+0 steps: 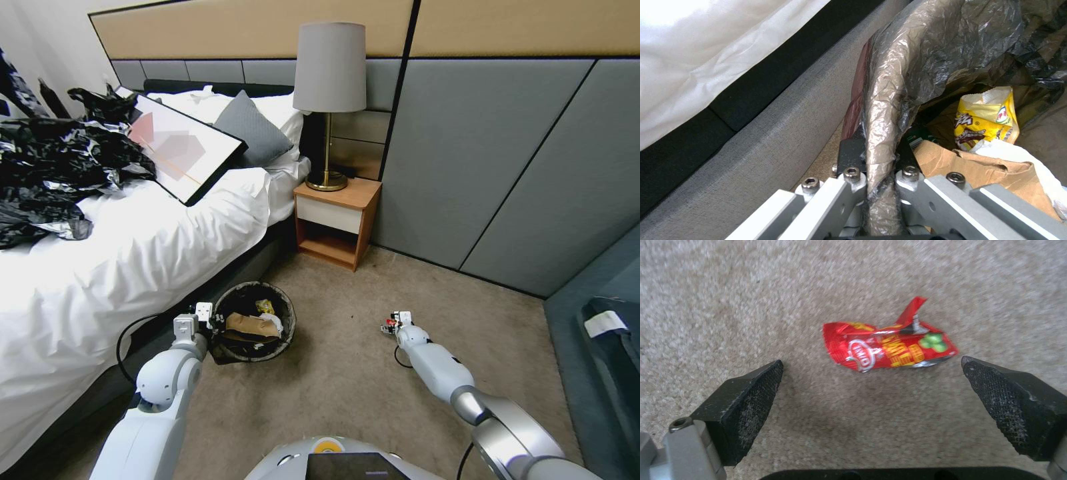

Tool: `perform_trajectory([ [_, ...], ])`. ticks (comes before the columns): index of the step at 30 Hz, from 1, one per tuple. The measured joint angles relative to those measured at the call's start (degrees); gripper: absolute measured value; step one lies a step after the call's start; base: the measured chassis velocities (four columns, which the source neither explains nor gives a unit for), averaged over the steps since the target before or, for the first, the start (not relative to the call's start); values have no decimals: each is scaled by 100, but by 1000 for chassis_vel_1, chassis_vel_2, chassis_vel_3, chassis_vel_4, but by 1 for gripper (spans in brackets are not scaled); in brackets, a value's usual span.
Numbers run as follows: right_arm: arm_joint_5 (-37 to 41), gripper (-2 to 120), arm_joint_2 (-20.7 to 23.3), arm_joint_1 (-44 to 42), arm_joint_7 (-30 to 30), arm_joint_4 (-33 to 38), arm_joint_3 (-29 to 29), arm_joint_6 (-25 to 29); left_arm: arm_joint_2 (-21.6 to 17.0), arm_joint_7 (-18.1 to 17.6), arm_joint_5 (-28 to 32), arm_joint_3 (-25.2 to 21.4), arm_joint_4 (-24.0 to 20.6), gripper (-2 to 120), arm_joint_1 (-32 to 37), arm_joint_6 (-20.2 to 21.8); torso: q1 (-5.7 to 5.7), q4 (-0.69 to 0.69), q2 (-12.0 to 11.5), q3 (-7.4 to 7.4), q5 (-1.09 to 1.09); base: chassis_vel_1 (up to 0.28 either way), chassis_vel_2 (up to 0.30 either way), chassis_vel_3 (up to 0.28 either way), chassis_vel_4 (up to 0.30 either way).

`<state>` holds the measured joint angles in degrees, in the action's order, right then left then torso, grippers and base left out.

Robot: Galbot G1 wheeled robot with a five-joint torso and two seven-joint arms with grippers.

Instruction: Pick up the trash bin, then pick up the garbage from the floor and place it into the trash bin.

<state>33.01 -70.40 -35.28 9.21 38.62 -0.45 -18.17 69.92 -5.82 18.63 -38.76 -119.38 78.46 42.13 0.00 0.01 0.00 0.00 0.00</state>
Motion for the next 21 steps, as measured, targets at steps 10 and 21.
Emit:
perform_trajectory([
  [10,-104,100,-180,247,-121,-609,-69,206,-17,17,-3,-27,-18,0,22,0,0,1,0,-1,0,0,0,0,0],
  [21,-100,100,9,267,-186,-660,-101,200,-6,24,-17,-9,-4,0,7,0,0,-1,0,0,2,0,0,0,0],
])
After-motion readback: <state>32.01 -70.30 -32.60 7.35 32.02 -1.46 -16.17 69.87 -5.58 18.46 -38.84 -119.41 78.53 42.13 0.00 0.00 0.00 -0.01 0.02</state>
